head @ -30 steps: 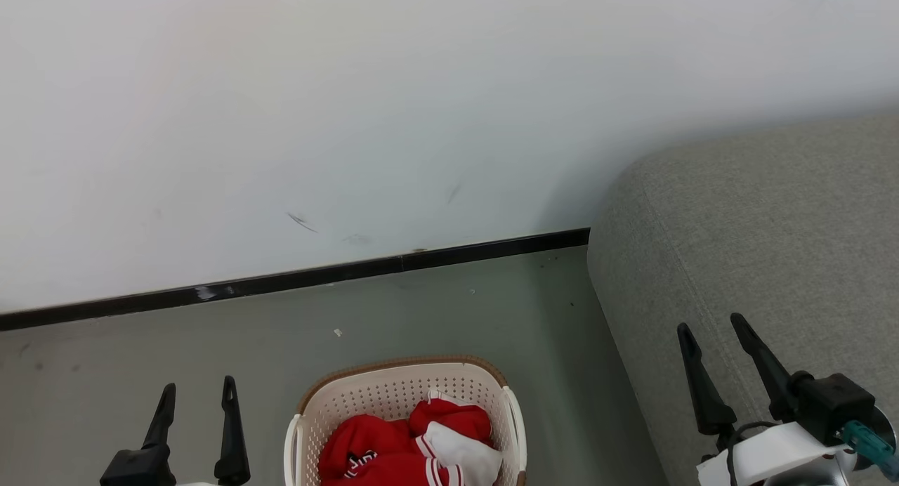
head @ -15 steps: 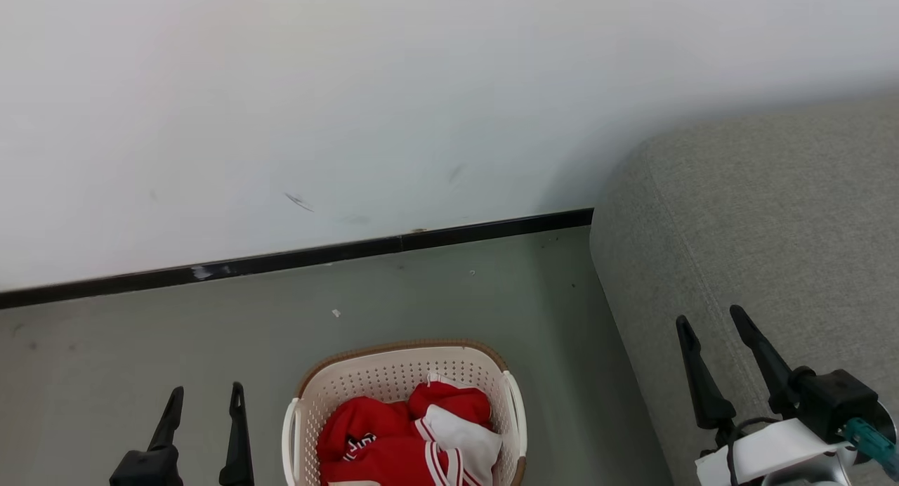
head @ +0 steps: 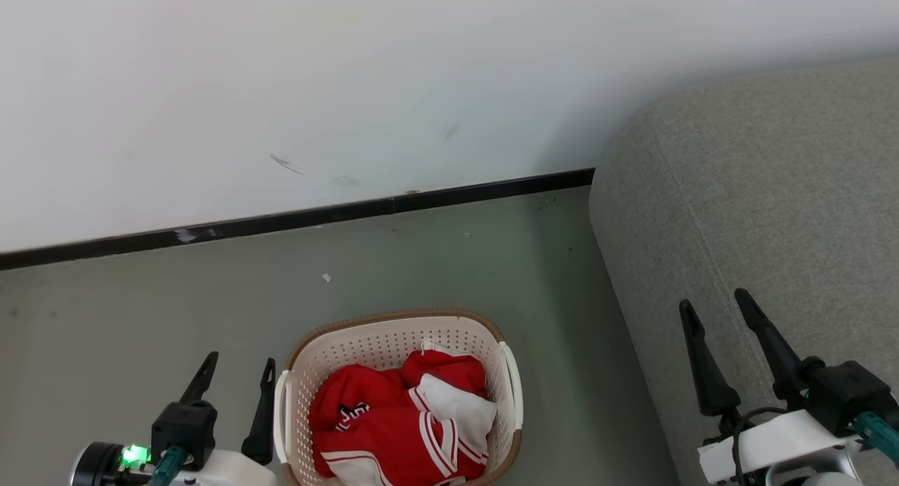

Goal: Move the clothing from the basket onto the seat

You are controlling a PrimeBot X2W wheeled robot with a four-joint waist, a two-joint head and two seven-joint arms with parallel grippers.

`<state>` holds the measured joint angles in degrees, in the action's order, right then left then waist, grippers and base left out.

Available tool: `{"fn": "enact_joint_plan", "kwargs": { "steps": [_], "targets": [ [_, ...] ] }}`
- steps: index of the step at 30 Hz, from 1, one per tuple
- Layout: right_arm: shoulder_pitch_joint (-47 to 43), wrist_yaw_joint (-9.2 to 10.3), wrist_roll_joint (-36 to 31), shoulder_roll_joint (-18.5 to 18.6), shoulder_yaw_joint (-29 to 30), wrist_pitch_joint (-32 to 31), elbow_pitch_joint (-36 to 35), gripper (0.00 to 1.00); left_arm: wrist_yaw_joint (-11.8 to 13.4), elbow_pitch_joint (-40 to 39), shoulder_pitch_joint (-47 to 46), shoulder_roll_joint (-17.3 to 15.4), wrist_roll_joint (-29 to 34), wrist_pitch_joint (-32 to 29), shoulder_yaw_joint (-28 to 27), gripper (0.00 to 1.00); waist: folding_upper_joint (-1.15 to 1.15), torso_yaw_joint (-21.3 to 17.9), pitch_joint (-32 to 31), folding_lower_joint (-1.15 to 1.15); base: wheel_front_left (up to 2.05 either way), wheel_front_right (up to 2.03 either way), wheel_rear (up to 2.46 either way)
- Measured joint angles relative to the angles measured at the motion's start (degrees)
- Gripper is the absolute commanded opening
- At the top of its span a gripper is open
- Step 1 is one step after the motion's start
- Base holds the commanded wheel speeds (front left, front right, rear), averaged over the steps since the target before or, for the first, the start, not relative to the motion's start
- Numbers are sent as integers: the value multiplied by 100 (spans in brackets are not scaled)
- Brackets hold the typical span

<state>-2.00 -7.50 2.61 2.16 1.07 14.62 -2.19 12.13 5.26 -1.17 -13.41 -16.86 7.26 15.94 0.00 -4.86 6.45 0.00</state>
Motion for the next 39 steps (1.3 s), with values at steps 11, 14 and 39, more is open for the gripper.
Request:
{"fn": "enact_joint_plan", "kwargs": {
  "steps": [11,14,39],
  "targets": [
    [138,0,0,0,155,0,-276,100,-360,458,-683,57,247,-288,501,100,0,-89,495,0,0,0,0],
    [289,0,2,0,186,0,-369,100,-477,731,-891,59,350,-403,701,100,0,-130,704,0,0,0,0],
    [1150,0,296,2,289,0,-873,100,-1237,2076,-2415,16,1459,-835,1835,100,0,-513,2099,0,0,0,0]
  ]
}}
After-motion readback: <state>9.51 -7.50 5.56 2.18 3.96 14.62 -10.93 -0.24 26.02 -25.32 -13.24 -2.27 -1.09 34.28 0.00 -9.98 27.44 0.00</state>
